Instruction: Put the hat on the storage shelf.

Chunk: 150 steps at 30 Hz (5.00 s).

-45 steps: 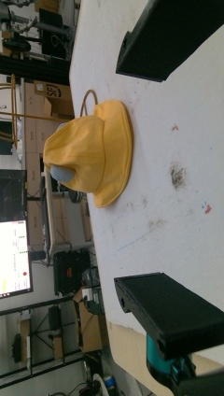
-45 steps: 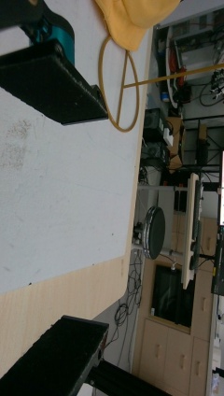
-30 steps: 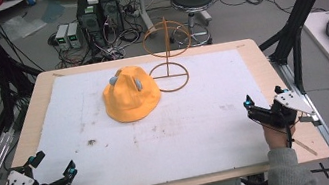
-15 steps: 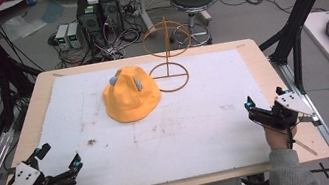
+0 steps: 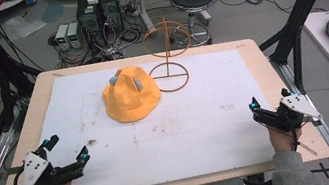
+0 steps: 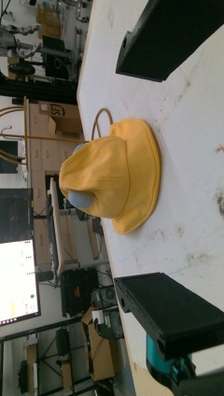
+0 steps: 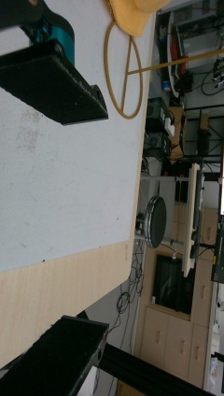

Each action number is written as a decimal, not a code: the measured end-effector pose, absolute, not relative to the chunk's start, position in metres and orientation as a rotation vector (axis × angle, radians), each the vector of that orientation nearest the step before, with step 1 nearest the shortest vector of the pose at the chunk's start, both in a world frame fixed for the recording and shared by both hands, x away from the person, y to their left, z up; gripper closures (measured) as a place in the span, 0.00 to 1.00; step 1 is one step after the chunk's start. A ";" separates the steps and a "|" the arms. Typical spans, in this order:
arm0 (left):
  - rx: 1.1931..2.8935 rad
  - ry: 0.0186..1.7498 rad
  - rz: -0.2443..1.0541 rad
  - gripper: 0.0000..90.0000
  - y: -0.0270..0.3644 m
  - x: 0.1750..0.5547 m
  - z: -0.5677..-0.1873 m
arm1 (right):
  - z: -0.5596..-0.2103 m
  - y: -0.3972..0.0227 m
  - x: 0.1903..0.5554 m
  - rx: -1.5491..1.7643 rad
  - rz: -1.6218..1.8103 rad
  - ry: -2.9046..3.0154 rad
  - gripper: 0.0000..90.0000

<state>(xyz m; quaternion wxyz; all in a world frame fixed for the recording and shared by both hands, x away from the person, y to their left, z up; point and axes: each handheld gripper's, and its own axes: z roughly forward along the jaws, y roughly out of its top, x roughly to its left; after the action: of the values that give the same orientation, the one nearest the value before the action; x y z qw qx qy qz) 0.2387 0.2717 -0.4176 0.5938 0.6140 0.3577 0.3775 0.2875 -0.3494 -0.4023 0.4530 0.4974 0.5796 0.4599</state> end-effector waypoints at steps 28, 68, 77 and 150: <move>1.358 0.833 0.900 0.02 0.230 0.309 -0.404 | -0.404 -0.358 0.284 1.271 1.137 1.385 0.01; 1.489 0.945 0.833 0.02 0.165 0.422 -0.424 | -0.404 -0.359 0.287 1.270 1.179 1.384 0.01; 1.502 0.937 0.802 0.20 0.166 0.429 -0.433 | -0.405 -0.361 0.288 1.275 1.183 1.382 0.01; 1.417 1.023 0.853 0.97 0.165 0.416 -0.421 | -0.404 -0.361 0.284 1.272 1.176 1.310 0.01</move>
<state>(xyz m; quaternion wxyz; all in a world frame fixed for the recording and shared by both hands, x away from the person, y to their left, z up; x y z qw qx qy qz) 0.4163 0.1652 -0.4208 0.5633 0.6021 0.4345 0.3624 0.2842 -0.3613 -0.4042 0.4661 0.5181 0.5338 0.4789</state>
